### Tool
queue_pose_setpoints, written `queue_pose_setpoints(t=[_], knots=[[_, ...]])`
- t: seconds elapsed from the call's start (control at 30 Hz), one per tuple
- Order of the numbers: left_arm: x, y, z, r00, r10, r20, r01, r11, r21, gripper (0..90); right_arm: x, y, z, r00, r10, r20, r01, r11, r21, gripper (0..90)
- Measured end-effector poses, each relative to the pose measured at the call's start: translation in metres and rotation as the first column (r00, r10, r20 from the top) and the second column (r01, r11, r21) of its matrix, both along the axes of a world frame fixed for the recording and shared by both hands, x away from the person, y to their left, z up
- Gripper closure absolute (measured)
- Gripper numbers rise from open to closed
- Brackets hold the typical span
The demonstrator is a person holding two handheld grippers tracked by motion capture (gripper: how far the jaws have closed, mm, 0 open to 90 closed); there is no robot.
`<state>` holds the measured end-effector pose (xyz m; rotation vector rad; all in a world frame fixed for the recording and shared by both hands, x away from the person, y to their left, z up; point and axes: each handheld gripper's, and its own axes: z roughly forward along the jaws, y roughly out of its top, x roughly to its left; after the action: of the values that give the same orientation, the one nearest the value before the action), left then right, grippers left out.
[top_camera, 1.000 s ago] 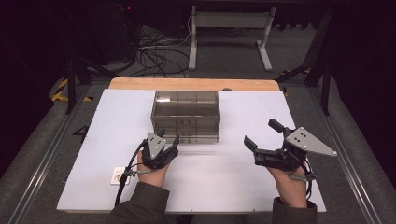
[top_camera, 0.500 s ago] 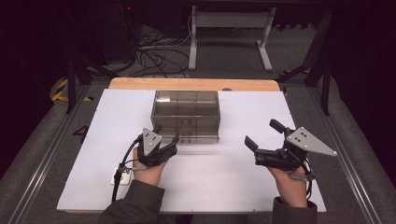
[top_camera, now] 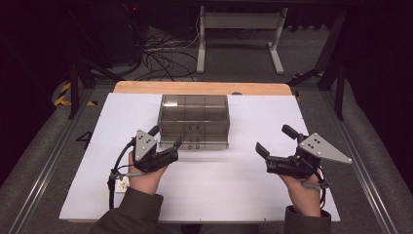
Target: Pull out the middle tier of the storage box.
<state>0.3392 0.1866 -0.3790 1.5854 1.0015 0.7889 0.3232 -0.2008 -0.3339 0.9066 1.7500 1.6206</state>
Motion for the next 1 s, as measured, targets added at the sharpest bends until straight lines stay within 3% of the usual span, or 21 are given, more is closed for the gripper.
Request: queue_pose_setpoints(t=[0.37, 1.0], knots=[[-0.017, 0.022, 0.02, 0.9984, -0.025, 0.051, 0.026, 0.9996, -0.01, 12.3, 0.003, 0.001, -0.005, 1.0, 0.006, 0.007, -0.006, 1.0, -0.016, 0.0], [-0.039, 0.055, 0.039, 0.9957, -0.018, 0.091, 0.017, 0.9998, 0.004, 8.7, 0.003, -0.003, -0.008, 0.9999, -0.01, -0.002, 0.01, 1.0, -0.019, 0.1]])
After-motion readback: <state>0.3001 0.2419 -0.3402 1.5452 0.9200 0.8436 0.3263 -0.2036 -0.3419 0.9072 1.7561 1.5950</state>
